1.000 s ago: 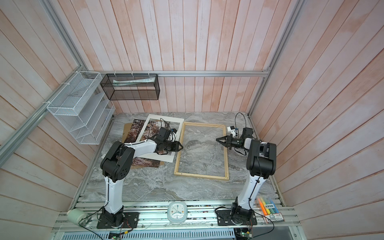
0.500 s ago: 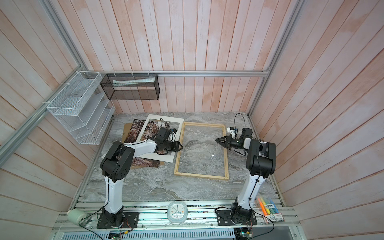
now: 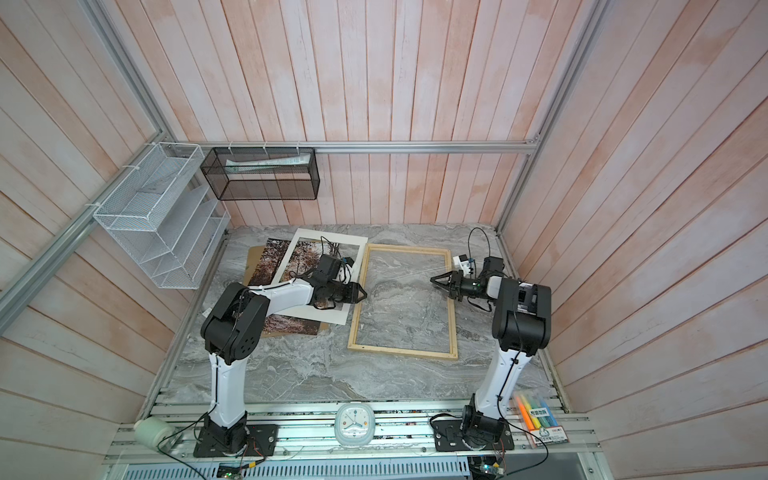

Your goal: Put the photo into the frame

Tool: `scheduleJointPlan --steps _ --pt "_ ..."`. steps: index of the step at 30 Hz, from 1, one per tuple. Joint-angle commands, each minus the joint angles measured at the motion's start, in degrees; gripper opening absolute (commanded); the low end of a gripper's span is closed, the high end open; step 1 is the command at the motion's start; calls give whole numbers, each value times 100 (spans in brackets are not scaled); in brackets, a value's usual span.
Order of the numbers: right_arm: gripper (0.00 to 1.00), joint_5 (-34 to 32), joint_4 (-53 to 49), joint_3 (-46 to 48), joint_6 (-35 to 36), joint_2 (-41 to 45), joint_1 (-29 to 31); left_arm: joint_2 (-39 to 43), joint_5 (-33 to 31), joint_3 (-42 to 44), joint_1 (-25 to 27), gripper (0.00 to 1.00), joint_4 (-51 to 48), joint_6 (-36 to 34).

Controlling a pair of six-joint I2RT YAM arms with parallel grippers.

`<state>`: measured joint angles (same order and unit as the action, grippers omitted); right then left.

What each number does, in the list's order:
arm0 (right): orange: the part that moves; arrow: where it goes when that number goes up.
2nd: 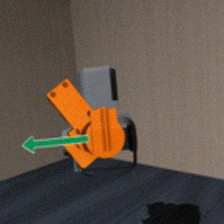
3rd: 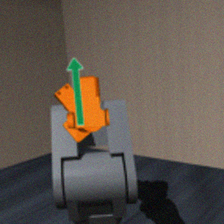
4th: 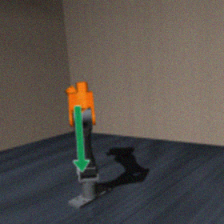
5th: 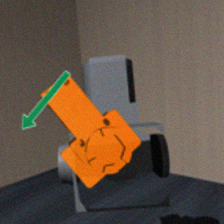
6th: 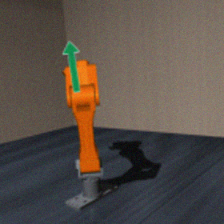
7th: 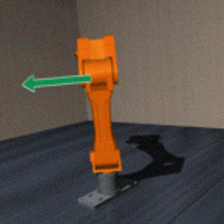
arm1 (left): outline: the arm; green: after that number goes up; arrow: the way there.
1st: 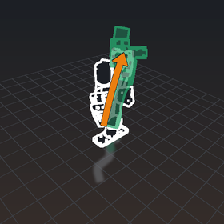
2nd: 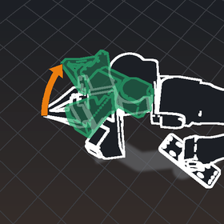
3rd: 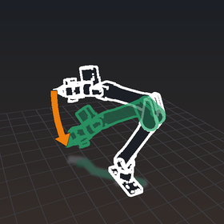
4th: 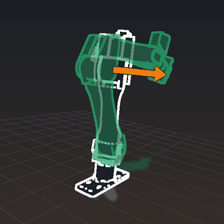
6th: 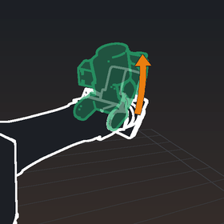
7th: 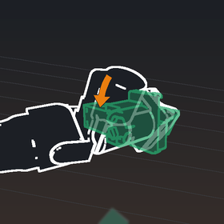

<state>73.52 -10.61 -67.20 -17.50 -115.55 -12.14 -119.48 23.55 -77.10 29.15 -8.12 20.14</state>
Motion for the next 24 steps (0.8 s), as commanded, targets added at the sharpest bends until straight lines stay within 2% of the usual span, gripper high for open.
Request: scheduleJointPlan --steps 1,11,24 --pt "38 -37 -125 -66 130 -102 63 86 45 -120 43 50 -1 -79" --pt "46 -251 -134 -75 35 -38 57 282 -101 46 56 52 -57 -144" --pt "47 -522 -327 -64 128 -21 54 242 -88 72 91 52 -16 -133"
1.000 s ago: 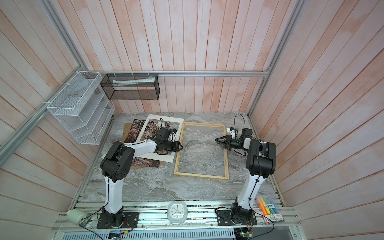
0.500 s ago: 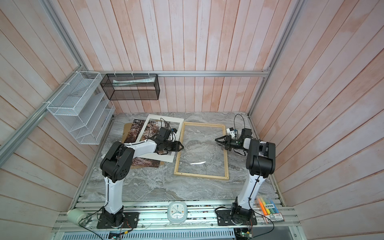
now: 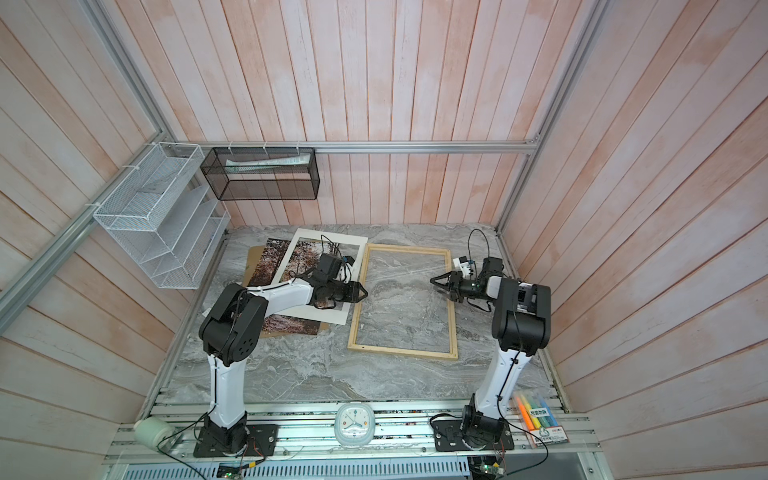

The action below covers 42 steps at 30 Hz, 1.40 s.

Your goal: Put the photo into the frame

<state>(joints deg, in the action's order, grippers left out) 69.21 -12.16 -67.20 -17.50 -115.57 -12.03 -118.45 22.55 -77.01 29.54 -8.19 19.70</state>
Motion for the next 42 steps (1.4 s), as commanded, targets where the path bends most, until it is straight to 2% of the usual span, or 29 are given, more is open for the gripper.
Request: scheduleJointPlan --steps 1,16,28,42 --pt "47 -121 -180 -66 124 -17 45 139 14 59 60 52 -14 -99" --pt "48 -1184 -863 -280 370 9 76 15 -37 -6 78 51 -82 -106" --pt "48 -1792 -1263 -434 484 60 170 -18 -157 -77 94 49 -220 -137" --pt "49 -2945 -1904 -723 642 122 355 -81 -152 -171 122 49 -289 -178"
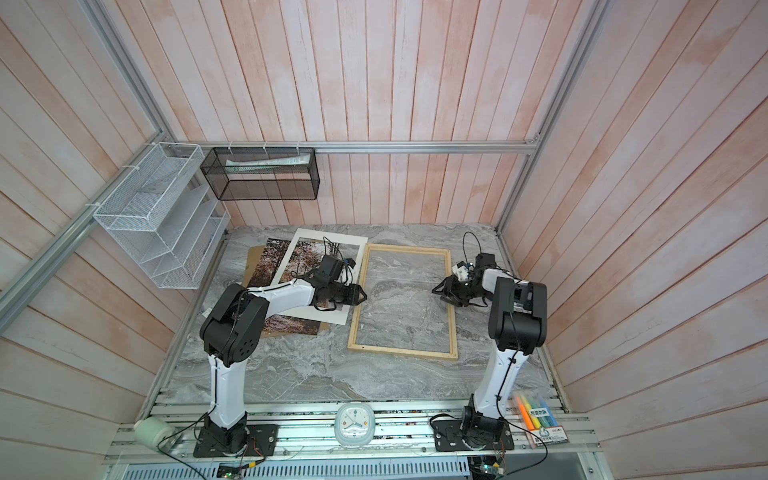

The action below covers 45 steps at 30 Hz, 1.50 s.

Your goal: Put the photo into the frame

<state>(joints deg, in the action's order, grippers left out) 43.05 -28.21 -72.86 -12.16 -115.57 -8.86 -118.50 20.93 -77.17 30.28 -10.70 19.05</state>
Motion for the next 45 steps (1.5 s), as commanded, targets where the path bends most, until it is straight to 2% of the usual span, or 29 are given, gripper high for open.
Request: scheduleJointPlan --steps 1,14,45 --pt "49 -365 -330 -177 112 122 52 -74 12 -158 48 49 -30 -119" --pt "50 -1081 -669 -377 118 188 122 -94 -9 -172 48 48 -59 -148" --pt "53 -1599 -962 -631 118 455 157 -114 -32 -209 65 46 -75 -177"
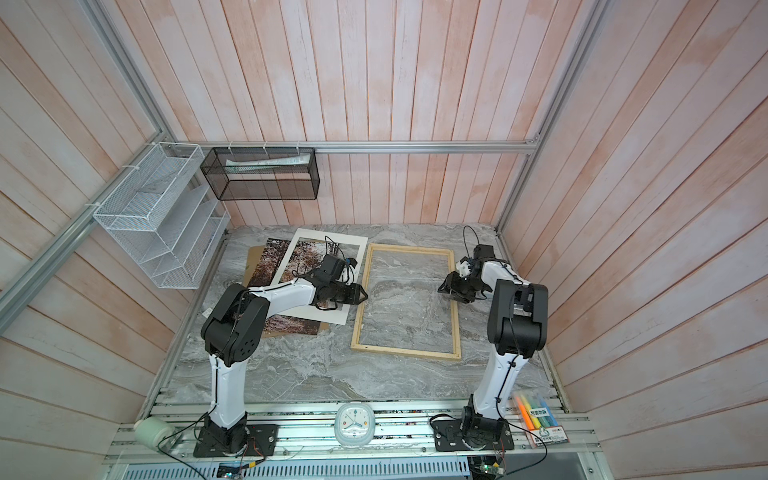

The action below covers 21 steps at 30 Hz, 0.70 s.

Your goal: Put the photo into the frame

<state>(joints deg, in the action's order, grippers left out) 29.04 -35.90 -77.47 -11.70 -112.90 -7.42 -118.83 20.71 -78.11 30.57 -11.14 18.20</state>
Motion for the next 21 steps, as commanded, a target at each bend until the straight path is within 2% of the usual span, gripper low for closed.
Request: scheduleJointPlan --steps 1,21 --pt "53 -229 -200 -161 78 197 6 -81 -6 -117 37 46 -32 -88" --pt "53 -662 -327 -93 107 194 21 -59 8 -86 42 46 -6 -89"
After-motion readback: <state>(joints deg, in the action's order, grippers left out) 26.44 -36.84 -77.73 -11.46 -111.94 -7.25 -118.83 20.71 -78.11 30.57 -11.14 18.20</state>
